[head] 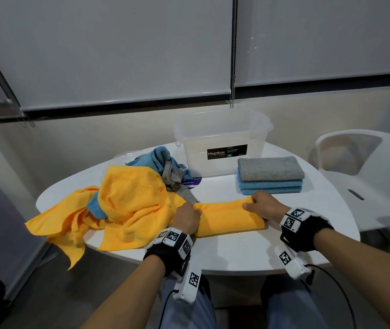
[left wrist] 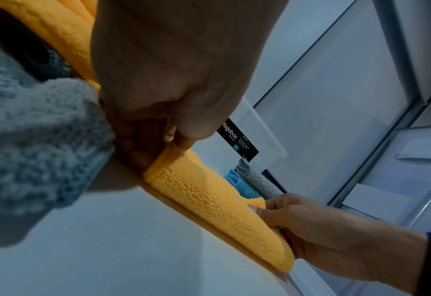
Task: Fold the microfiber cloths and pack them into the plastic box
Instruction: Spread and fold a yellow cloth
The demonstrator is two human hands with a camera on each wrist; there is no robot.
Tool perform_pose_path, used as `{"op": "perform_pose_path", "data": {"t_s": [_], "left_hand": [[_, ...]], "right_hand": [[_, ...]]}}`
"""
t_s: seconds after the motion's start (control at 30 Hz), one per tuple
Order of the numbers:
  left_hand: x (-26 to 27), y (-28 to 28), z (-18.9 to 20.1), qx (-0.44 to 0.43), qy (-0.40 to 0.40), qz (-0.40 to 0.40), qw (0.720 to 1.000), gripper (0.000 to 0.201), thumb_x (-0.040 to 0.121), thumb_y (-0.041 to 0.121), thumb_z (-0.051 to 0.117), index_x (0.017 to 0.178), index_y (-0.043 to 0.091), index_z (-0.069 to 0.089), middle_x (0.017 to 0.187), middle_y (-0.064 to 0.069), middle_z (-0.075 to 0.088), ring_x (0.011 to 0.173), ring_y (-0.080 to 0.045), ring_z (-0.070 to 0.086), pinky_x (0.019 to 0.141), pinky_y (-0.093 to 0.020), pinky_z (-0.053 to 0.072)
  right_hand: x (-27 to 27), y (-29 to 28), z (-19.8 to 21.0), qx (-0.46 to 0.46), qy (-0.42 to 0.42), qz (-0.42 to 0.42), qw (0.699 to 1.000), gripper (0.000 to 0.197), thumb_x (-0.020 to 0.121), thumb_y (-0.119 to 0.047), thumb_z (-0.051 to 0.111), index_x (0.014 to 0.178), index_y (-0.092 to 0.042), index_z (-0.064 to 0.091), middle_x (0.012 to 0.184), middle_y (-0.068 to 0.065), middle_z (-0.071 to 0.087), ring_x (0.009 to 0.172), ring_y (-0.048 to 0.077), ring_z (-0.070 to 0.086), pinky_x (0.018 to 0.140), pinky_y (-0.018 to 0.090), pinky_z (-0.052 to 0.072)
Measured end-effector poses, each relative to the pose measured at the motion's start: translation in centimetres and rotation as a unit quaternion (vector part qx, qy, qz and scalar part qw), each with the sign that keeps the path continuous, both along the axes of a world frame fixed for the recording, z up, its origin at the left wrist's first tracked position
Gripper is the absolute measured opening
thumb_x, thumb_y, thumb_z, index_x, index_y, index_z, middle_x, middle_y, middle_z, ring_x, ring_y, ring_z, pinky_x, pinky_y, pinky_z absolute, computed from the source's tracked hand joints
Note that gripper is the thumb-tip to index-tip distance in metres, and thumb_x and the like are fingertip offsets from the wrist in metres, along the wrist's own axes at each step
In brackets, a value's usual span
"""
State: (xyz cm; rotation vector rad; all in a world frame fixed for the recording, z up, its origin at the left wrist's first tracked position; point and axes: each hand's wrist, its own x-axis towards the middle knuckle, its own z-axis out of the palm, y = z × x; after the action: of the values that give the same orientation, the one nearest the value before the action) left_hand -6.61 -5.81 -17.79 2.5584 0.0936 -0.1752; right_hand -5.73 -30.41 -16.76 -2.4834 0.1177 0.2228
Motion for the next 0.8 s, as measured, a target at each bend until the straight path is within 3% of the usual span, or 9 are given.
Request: {"op": "perform_pose_path", "data": {"t_s": [0.33, 0.43, 0.53, 0.63, 0.7, 0.8], "left_hand": [[0.0, -0.4, 0.5, 0.031, 0.0, 0.002, 1.0, 0.035, 0.104, 0.024, 0.047, 0.126, -0.003, 0.051, 0.134, -0.021, 0.056, 0.122, -0.035, 0.055, 0.094, -0.037, 0.045], [-0.1, -0.5, 0.4, 0.04, 0.003, -0.002, 0.999, 0.035, 0.104, 0.024, 0.047, 0.127, -0.002, 0.05, 0.134, -0.021, 0.055, 0.122, -0.035, 0.055, 0.093, -0.036, 0.044], [-0.3, -0.7, 0.3, 0.051, 0.001, 0.008, 0.999, 0.042, 0.103, 0.028, 0.049, 0.135, 0.001, 0.042, 0.137, -0.02, 0.053, 0.122, -0.035, 0.056, 0.094, -0.038, 0.046], [-0.8, -0.6, 0.0, 0.065, -0.012, 0.012, 0.998, 0.054, 0.102, 0.032, 0.052, 0.141, 0.002, 0.033, 0.135, -0.019, 0.054, 0.12, -0.035, 0.057, 0.091, -0.039, 0.047], [-1.3, -0.2, -0.4, 0.087, -0.022, 0.001, 0.996, 0.048, 0.101, 0.037, 0.052, 0.132, 0.001, 0.04, 0.13, -0.019, 0.057, 0.117, -0.033, 0.058, 0.088, -0.037, 0.046], [-1.5, 0.0, -0.9, 0.121, -0.022, -0.022, 0.992, 0.041, 0.103, 0.039, 0.047, 0.122, 0.002, 0.049, 0.126, -0.017, 0.057, 0.116, -0.031, 0.057, 0.087, -0.035, 0.045]], "right_hand": [[0.5, 0.5, -0.1, -0.016, 0.022, -0.063, 0.998, 0.046, 0.086, -0.035, 0.075, 0.068, -0.02, 0.035, 0.068, -0.001, 0.039, 0.061, 0.013, 0.04, 0.052, 0.028, 0.027], [0.7, 0.7, 0.1, -0.022, 0.046, -0.072, 0.996, 0.036, 0.085, -0.037, 0.075, 0.088, -0.015, 0.047, 0.085, 0.002, 0.047, 0.078, 0.017, 0.048, 0.056, 0.028, 0.033], [0.4, 1.1, 0.7, -0.049, 0.057, -0.068, 0.995, 0.048, 0.086, -0.034, 0.075, 0.116, -0.006, 0.049, 0.105, 0.008, 0.049, 0.094, 0.023, 0.048, 0.067, 0.03, 0.038], [0.1, 1.1, 1.1, -0.066, 0.066, -0.071, 0.993, 0.047, 0.084, -0.034, 0.077, 0.111, -0.006, 0.051, 0.101, 0.008, 0.052, 0.089, 0.023, 0.051, 0.057, 0.028, 0.035], [-0.2, 0.9, 1.0, -0.059, 0.08, -0.074, 0.992, 0.045, 0.082, -0.035, 0.078, 0.105, -0.006, 0.053, 0.096, 0.009, 0.054, 0.085, 0.023, 0.053, 0.054, 0.028, 0.035], [-0.6, 0.6, 0.8, -0.05, 0.091, -0.067, 0.992, 0.053, 0.082, -0.035, 0.079, 0.117, -0.002, 0.057, 0.109, 0.011, 0.061, 0.098, 0.026, 0.059, 0.067, 0.03, 0.043]]}}
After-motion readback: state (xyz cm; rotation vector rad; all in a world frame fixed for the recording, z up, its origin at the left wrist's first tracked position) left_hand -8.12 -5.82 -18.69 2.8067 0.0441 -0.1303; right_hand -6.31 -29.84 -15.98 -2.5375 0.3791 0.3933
